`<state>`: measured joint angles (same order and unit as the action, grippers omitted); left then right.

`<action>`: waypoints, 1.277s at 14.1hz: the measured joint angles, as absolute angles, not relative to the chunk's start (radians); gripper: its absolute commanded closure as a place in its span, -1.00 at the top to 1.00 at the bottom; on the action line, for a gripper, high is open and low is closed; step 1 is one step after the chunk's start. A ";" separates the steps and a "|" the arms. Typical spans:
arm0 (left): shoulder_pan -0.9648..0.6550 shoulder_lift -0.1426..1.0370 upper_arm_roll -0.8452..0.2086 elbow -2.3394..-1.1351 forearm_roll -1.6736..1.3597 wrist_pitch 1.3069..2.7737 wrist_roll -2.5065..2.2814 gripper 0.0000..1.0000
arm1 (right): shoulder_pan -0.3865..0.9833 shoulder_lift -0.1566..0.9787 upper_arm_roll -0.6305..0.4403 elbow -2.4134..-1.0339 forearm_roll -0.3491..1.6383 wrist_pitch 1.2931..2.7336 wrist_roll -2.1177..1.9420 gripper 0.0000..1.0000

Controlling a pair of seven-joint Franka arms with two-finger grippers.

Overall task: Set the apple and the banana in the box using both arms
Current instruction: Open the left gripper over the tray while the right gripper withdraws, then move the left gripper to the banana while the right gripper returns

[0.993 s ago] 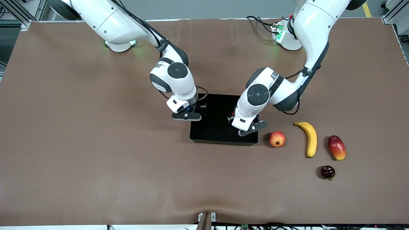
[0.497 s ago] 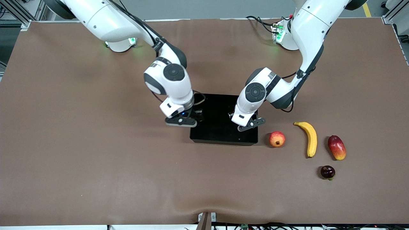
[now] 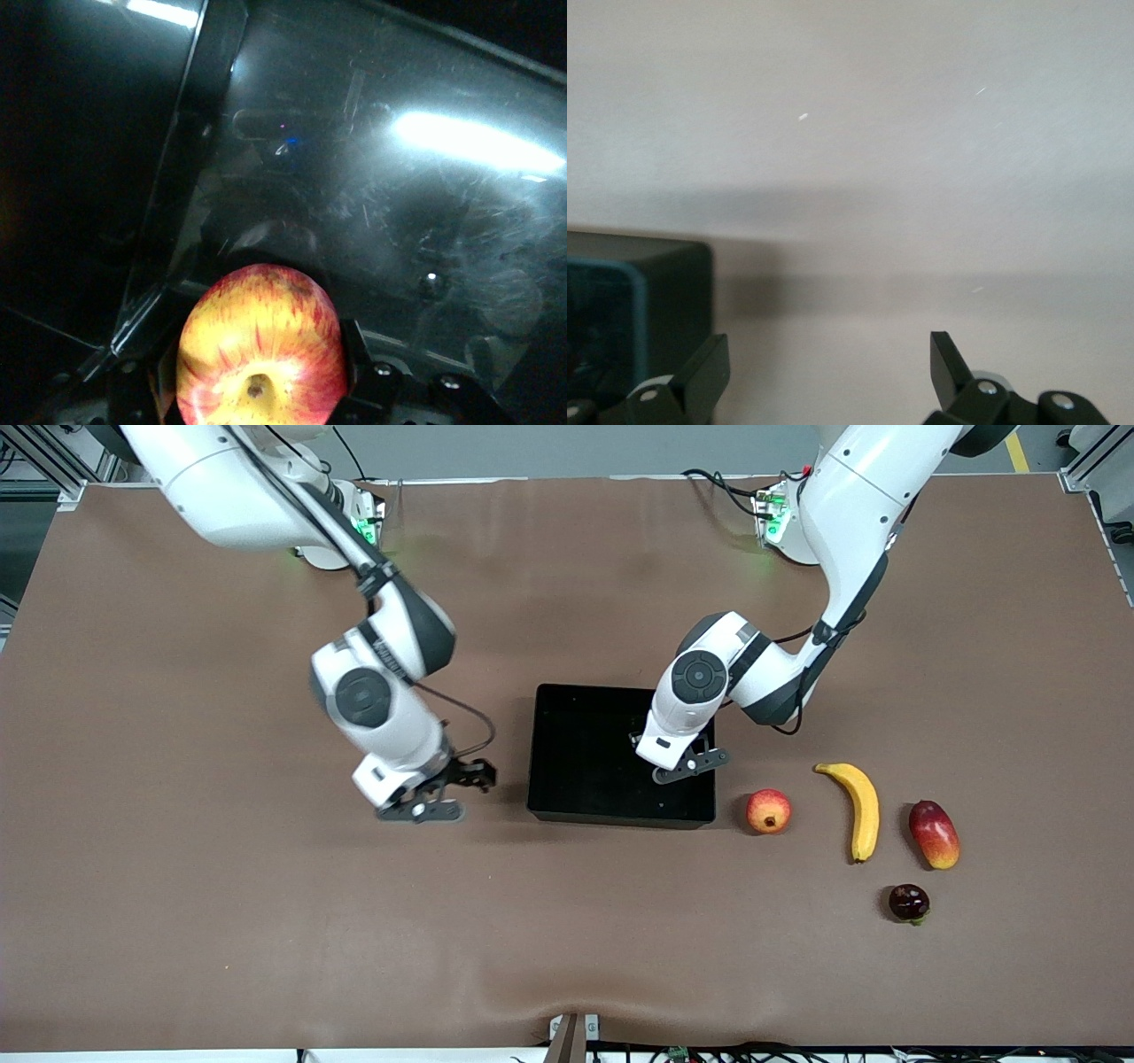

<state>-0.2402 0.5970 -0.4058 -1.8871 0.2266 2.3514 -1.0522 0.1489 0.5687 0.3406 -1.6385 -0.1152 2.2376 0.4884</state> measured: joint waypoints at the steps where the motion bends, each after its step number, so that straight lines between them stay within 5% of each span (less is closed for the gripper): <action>1: -0.242 0.598 -0.406 -1.886 0.233 2.353 -1.058 1.00 | 0.148 0.562 0.302 -1.639 -0.086 2.236 0.429 1.00; 8: -0.239 0.575 -0.407 -1.831 0.243 2.349 -1.073 1.00 | 0.148 0.522 0.125 -1.638 -0.056 2.171 0.255 1.00; 14: -0.202 0.442 -0.400 -1.640 0.249 2.045 -1.062 1.00 | 0.148 0.485 -0.077 -1.638 0.034 2.111 -0.064 1.00; 18: -0.027 0.423 -0.398 -1.621 0.250 2.000 -0.825 1.00 | 0.145 0.426 -0.165 -1.635 0.076 2.048 -0.168 1.00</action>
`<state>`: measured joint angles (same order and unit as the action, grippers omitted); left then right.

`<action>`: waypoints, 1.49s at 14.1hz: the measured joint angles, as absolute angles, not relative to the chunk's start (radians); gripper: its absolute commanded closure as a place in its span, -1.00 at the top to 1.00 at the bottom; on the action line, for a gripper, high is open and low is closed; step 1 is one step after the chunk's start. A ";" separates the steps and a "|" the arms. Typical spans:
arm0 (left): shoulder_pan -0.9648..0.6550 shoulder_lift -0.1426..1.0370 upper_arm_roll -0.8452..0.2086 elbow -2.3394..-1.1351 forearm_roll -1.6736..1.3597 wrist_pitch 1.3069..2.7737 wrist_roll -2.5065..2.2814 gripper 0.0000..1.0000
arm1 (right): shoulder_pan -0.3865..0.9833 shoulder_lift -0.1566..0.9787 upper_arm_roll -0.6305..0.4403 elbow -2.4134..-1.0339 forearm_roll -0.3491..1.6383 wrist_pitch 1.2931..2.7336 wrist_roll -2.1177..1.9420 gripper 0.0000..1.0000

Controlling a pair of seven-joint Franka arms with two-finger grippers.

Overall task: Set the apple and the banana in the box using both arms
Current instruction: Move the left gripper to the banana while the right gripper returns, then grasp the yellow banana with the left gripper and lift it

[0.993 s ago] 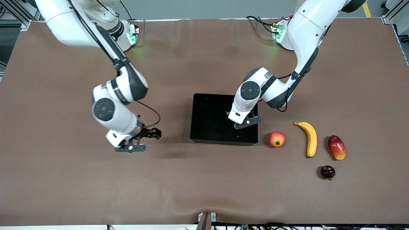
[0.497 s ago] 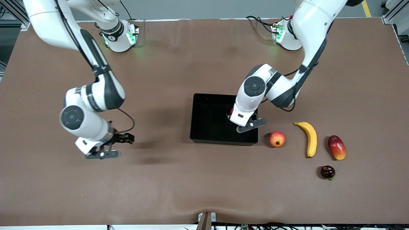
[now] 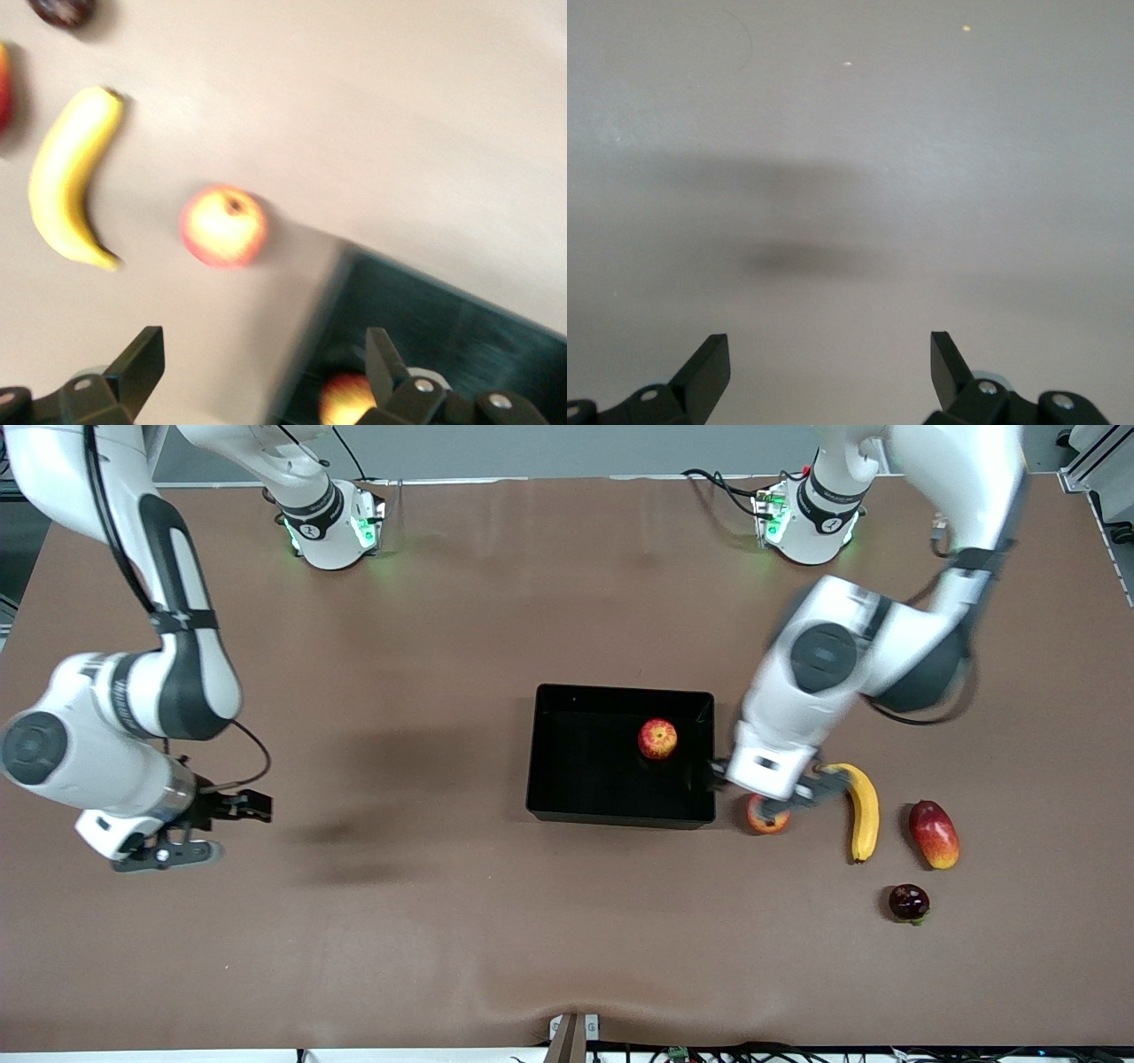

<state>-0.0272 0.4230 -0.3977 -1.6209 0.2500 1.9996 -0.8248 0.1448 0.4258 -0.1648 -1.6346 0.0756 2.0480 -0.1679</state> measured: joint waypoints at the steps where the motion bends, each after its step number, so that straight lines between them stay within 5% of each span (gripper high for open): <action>1: 0.020 0.428 -0.397 -1.628 0.250 1.998 -0.763 1.00 | 0.143 0.403 -0.170 -1.633 0.076 2.027 -0.169 1.00; 9: 0.296 0.543 -0.396 -1.714 0.250 2.124 -0.420 1.00 | 0.079 0.218 -0.169 -1.632 0.076 1.876 -0.205 1.00; 12: 0.333 0.582 -0.395 -1.785 0.250 2.239 -0.361 1.00 | 0.056 0.150 -0.158 -1.631 0.076 1.782 -0.205 1.00; 18: 0.378 0.604 -0.395 -1.821 0.255 2.248 -0.256 0.99 | 0.050 0.029 -0.156 -1.632 0.072 1.603 -0.161 1.00; 21: 0.381 0.620 -0.394 -1.832 0.298 2.251 -0.256 0.29 | 0.045 -0.006 -0.154 -1.632 0.071 1.543 -0.123 1.00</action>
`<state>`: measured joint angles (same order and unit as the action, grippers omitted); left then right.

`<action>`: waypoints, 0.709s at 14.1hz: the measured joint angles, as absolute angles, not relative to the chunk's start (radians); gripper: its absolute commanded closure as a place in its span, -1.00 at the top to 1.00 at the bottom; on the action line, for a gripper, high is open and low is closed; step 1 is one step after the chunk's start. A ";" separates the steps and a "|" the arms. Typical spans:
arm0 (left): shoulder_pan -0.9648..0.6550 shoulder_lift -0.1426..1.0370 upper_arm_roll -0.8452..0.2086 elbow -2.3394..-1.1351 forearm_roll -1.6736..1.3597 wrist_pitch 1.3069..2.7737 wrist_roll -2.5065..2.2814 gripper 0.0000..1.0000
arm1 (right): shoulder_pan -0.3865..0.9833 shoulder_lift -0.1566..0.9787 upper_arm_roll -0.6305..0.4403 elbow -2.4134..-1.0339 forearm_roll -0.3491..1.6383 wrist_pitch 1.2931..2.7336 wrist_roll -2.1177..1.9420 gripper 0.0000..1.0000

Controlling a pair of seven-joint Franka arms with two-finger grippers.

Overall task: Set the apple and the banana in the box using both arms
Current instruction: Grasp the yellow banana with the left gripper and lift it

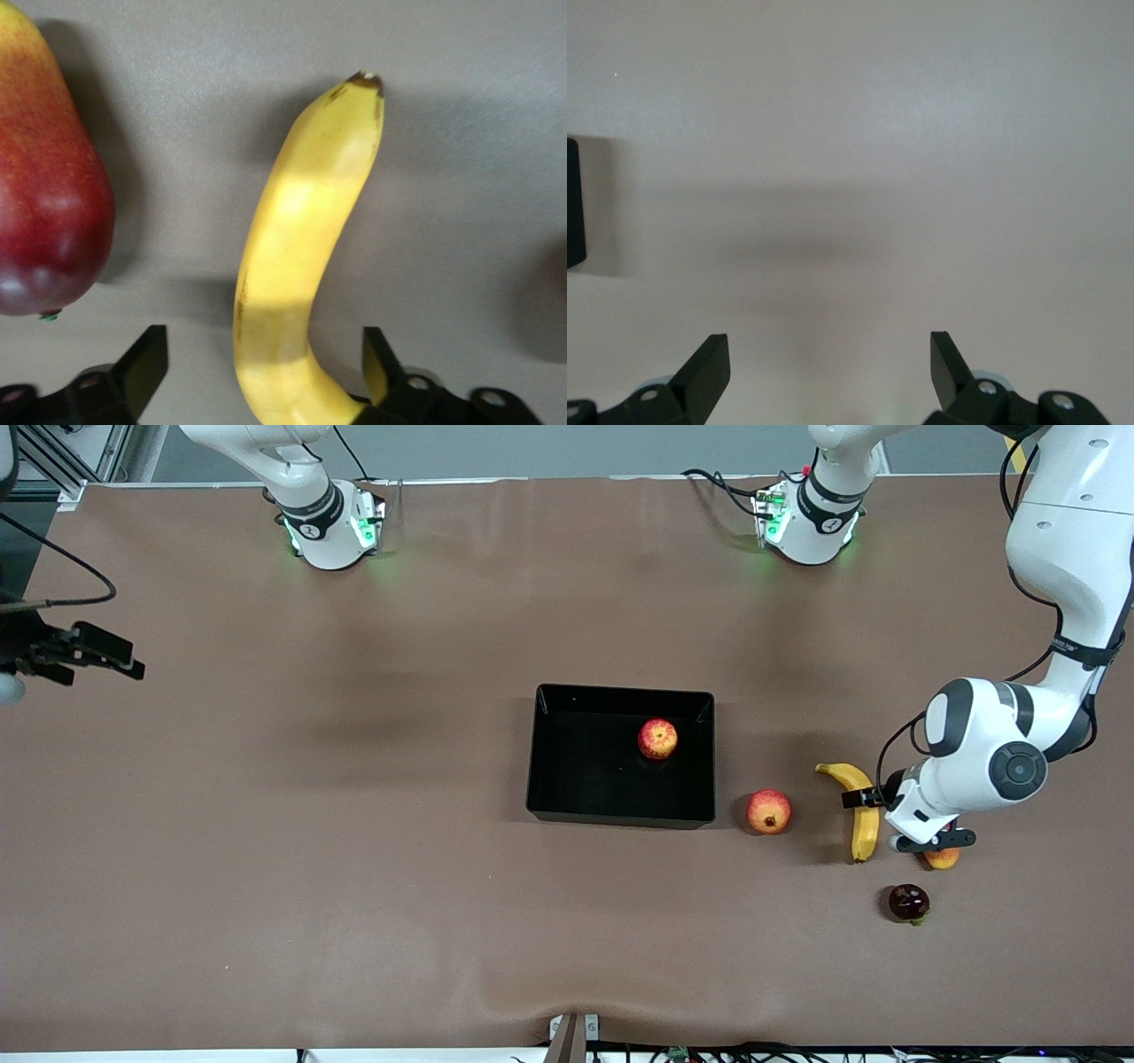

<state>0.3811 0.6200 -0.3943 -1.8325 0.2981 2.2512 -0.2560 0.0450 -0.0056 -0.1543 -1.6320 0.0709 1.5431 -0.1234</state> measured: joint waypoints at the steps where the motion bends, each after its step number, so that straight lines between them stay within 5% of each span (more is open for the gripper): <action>1: 0.384 0.625 -0.394 -1.835 0.307 2.258 -0.256 -0.03 | 0.039 -0.017 -0.149 -1.632 0.069 1.530 -0.112 1.00; 4: 0.393 0.638 -0.394 -1.837 0.313 2.277 -0.256 -1.00 | 0.016 -0.041 -0.118 -1.621 0.045 1.523 -0.100 1.00; 10: 0.393 0.612 -0.405 -1.824 0.315 2.285 -0.201 -1.00 | -0.044 -0.042 -0.045 -1.567 0.031 1.522 -0.098 1.00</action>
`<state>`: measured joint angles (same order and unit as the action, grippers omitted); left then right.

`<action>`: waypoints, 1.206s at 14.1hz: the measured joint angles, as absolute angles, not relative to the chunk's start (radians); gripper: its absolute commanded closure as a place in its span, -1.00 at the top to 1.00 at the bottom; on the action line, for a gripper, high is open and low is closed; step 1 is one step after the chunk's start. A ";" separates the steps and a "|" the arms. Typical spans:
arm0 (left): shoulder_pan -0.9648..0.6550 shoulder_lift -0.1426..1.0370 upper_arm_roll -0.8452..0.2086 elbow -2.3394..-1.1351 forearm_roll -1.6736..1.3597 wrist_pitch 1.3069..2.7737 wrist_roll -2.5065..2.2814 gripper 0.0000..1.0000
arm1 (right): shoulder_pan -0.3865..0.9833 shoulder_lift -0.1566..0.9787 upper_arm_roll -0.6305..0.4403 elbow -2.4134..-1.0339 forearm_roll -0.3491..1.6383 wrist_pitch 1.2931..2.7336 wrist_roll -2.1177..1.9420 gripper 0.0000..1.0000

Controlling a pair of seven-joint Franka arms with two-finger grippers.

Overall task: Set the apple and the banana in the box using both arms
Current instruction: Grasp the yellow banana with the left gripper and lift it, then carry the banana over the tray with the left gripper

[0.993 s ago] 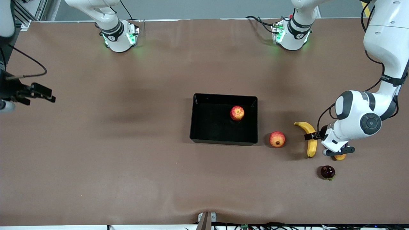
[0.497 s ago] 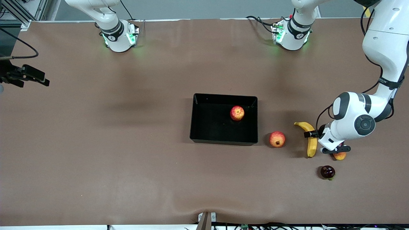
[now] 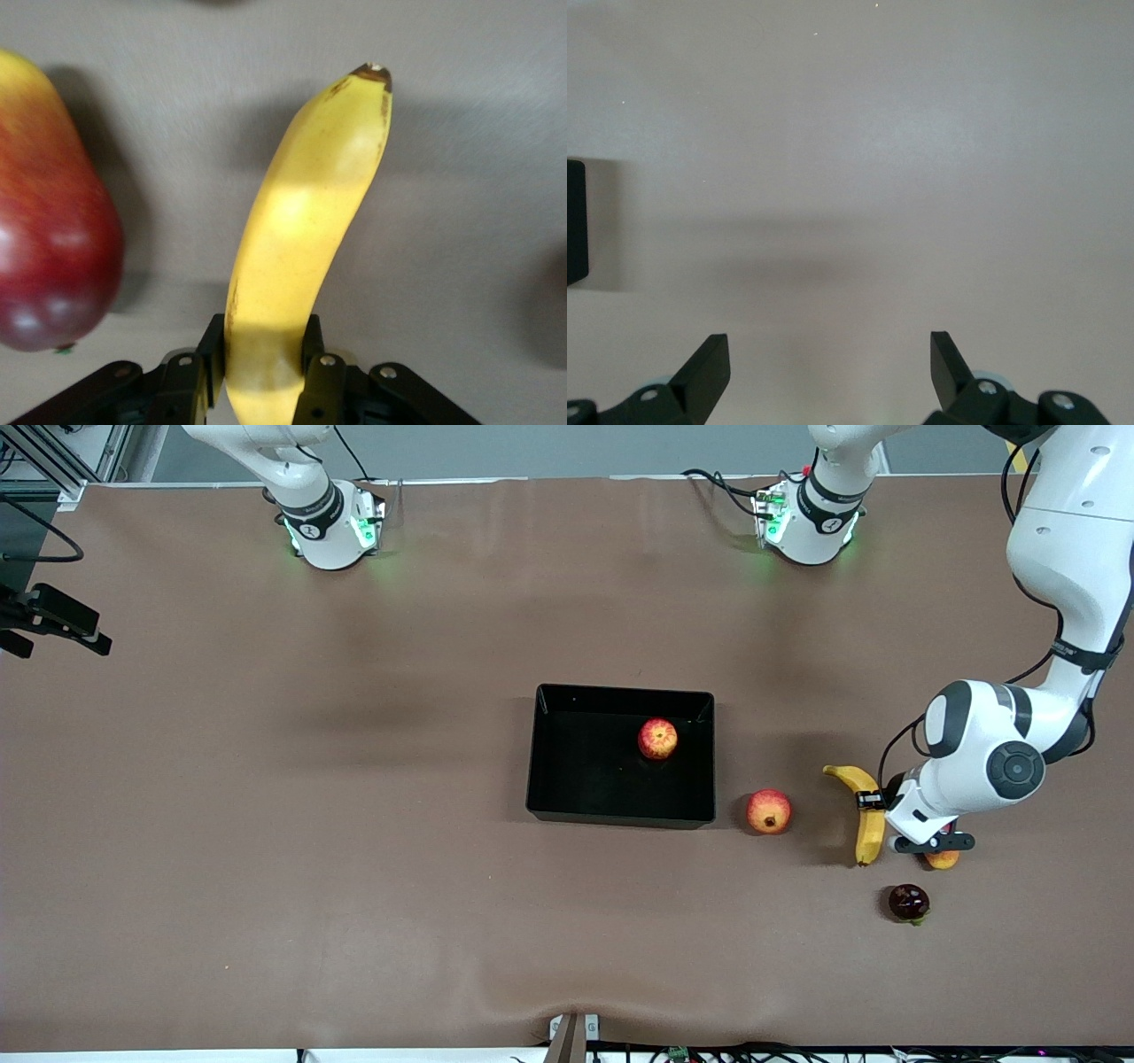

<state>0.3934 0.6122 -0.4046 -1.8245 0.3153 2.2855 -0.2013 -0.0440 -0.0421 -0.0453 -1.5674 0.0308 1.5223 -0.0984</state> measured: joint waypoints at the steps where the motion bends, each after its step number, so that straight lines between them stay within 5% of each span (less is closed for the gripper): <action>1: 0.394 0.592 -0.415 -1.819 0.315 2.277 -0.196 -1.00 | -0.045 -0.042 -0.040 -1.567 0.026 1.518 -0.097 1.00; 7: 0.392 0.439 -0.608 -1.765 0.315 2.073 -0.274 -1.00 | -0.046 -0.041 -0.035 -1.567 0.018 1.428 -0.054 1.00; 13: 0.360 0.434 -0.792 -1.729 0.315 2.011 -0.563 -1.00 | -0.045 -0.042 -0.028 -1.567 0.018 1.422 -0.036 1.00; 17: 0.225 0.462 -0.806 -1.707 0.315 2.011 -0.768 -1.00 | -0.044 -0.042 -0.023 -1.567 0.018 1.427 -0.034 1.00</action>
